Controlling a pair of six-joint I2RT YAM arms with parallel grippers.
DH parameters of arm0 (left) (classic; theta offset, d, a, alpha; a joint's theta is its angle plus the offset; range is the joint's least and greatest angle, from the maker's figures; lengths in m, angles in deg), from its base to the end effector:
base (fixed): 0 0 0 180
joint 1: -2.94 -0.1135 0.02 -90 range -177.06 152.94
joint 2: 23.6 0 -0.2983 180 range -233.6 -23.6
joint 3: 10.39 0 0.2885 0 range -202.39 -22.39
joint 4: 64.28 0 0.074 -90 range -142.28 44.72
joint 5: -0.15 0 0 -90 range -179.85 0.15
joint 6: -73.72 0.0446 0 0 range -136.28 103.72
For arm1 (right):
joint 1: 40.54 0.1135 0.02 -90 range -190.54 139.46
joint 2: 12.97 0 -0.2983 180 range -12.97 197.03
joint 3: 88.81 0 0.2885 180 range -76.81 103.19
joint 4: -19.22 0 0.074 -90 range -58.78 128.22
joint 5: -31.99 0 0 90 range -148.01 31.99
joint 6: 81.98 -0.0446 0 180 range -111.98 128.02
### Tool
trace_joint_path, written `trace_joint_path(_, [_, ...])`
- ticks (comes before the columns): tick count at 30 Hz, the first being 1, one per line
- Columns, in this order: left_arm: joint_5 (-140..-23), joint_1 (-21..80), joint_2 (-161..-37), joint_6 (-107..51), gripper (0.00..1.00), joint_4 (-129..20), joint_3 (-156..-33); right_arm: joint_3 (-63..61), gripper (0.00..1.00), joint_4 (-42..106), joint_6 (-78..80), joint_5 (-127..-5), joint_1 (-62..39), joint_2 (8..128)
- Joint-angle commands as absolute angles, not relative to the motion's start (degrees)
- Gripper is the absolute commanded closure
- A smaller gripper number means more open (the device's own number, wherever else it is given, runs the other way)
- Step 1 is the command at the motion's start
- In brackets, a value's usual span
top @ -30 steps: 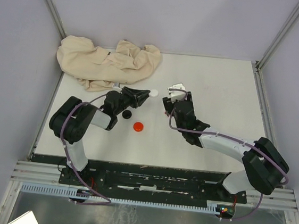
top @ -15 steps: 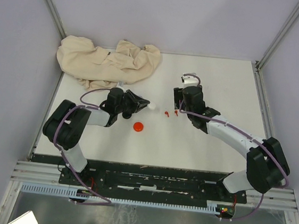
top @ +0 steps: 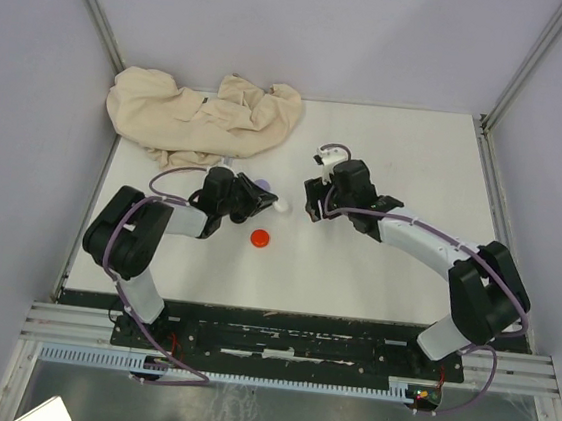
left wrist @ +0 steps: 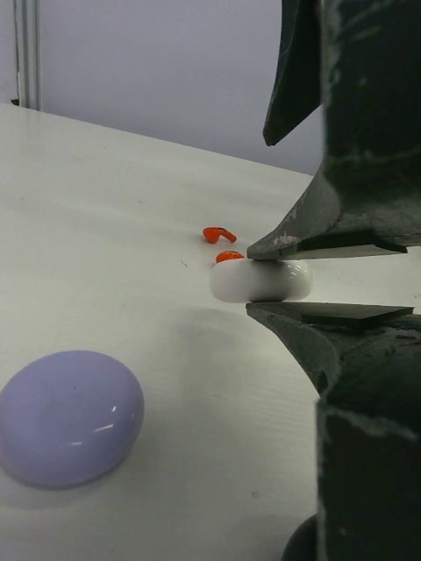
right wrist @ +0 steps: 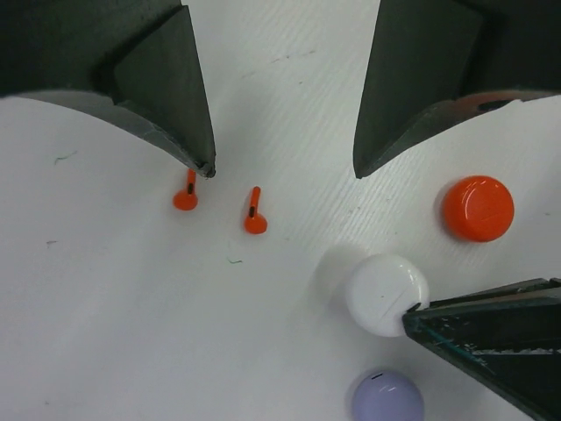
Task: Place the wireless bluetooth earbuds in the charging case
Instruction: Place the charging case at the center of the board.
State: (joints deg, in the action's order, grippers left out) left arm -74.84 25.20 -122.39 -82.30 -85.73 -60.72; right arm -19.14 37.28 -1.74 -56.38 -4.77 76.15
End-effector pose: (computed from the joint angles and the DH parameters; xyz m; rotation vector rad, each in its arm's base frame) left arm 0.3299 -0.1475 0.1392 -0.6702 2.1562 -1.1731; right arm 0.3103 0.2220 0.2435 -0.4922 2.2012 0.4007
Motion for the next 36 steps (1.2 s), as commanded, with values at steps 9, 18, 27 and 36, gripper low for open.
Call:
trace_joint_path(9, [-78.20,25.38,-123.84,-77.31,0.97,-85.78,-62.30,-16.81,0.28,31.59,1.94,-66.99,1.71,81.19])
trace_joint_path(18, [-78.05,25.38,-124.42,-76.28,0.97,-84.87,-62.55,-15.54,0.28,30.54,2.85,-67.77,4.74,84.68])
trace_joint_path(27, [-77.80,25.41,-124.90,-75.08,0.94,-83.33,-63.04,-14.92,0.28,30.41,2.80,-68.22,5.75,86.03])
trace_joint_path(36, [-77.55,25.42,-124.20,-74.47,0.66,-81.43,-63.57,-13.40,0.26,31.86,4.02,-68.65,7.27,88.23])
